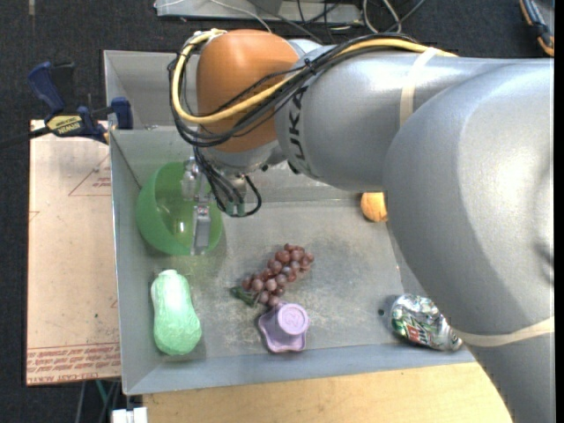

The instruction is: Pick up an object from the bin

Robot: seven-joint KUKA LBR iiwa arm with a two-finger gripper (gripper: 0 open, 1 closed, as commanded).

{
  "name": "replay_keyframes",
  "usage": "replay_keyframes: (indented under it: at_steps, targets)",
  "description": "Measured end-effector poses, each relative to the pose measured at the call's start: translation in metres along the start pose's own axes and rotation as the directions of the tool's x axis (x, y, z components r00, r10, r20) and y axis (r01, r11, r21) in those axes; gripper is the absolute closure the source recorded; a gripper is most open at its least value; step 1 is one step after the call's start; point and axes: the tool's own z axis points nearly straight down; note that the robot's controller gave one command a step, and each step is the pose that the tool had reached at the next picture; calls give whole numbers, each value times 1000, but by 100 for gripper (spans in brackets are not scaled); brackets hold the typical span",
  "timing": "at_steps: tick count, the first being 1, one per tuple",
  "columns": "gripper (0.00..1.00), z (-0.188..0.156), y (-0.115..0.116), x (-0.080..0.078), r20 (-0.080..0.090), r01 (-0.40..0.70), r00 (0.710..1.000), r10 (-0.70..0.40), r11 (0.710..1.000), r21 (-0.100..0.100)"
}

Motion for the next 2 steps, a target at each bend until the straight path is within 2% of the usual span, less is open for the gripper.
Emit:
replay_keyframes:
  at_steps: [1, 2]
  targets:
    - [0, 84, -42, 42, -4, 541, 841, -541, 841, -3]
    - [0, 24, -61, 40, 10, 663, 749, -663, 749, 4]
